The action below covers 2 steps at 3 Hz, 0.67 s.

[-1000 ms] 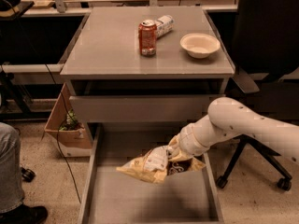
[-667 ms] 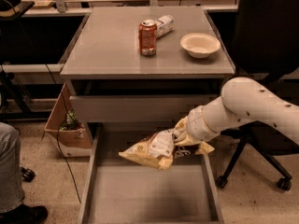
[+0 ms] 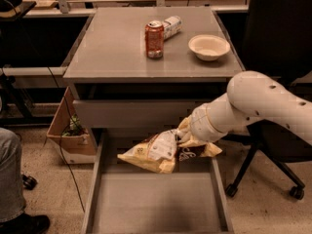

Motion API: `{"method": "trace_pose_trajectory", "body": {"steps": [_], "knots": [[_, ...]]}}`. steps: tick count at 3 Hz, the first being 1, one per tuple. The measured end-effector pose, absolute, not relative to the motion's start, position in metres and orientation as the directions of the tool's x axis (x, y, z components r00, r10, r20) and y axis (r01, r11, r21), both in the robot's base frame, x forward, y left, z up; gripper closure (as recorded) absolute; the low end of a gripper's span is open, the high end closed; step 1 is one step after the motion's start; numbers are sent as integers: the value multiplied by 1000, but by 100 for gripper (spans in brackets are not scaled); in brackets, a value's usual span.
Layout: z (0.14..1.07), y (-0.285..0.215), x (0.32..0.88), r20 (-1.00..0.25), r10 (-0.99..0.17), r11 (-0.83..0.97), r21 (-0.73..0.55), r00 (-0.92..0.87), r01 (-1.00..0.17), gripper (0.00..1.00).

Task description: Pick brown chip bag from middle drawer and place on counter

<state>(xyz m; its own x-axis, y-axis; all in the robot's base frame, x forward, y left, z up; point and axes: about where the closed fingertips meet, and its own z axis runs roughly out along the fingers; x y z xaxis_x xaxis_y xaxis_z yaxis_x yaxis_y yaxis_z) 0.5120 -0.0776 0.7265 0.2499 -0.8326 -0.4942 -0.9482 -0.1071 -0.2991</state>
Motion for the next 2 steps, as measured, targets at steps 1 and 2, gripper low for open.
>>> {"method": "trace_pose_trajectory", "body": {"steps": [1, 2], "knots": [[796, -58, 505, -464, -833, -123, -376, 302, -918, 100], [883, -41, 511, -443, -830, -110, -465, 339, -878, 100]]}}
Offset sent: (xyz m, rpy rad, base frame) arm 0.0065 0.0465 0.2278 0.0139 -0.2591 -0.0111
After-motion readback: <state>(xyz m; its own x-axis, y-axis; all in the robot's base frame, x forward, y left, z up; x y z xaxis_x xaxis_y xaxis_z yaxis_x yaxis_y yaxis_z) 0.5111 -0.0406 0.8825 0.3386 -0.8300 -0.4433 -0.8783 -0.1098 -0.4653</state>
